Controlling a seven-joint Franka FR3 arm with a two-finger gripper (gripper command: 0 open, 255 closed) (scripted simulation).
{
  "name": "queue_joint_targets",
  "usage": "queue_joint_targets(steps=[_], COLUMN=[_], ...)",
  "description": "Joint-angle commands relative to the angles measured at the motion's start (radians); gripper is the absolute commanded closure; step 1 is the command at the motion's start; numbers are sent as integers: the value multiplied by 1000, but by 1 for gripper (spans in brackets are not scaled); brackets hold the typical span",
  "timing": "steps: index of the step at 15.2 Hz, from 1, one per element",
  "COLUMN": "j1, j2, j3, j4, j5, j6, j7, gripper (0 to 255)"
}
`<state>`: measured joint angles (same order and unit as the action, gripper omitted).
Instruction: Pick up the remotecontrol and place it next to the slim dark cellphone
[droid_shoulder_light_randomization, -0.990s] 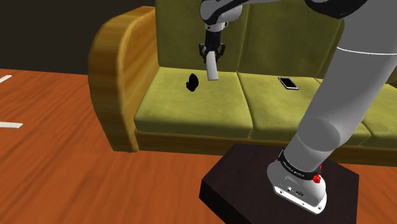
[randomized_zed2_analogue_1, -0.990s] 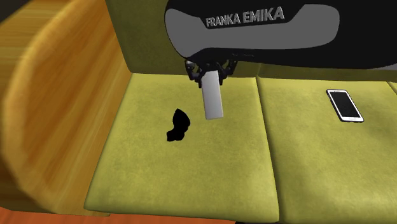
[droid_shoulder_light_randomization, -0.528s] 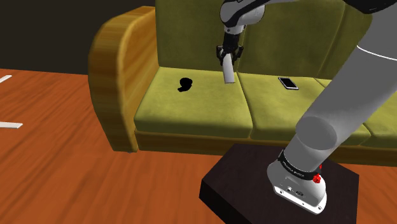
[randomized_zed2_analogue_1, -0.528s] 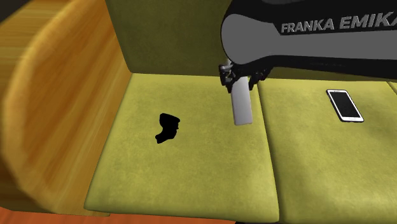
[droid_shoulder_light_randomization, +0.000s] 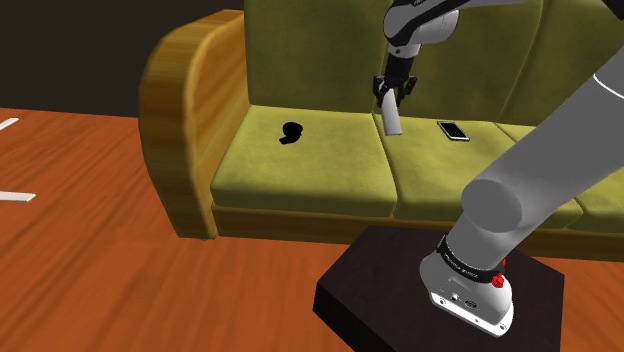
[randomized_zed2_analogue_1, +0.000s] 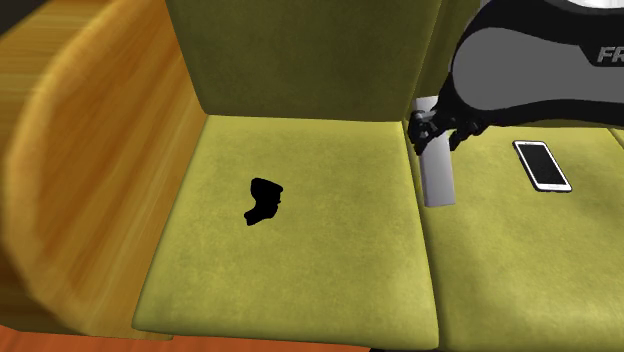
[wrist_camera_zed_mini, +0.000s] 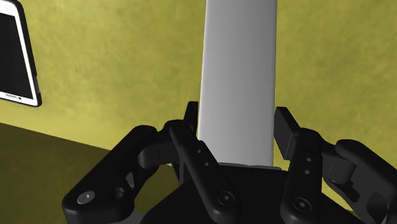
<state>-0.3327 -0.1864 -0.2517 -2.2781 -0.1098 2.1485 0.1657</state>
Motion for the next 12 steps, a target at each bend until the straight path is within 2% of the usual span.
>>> queue_joint_targets(steps=[1, 12], j1=[-20, -151], j2=[-32, -178], j3=[-23, -182], j4=[-33, -146], j5=[-13, -102], j6=[4, -2], j7=[-35, -265], gripper=[255, 255])
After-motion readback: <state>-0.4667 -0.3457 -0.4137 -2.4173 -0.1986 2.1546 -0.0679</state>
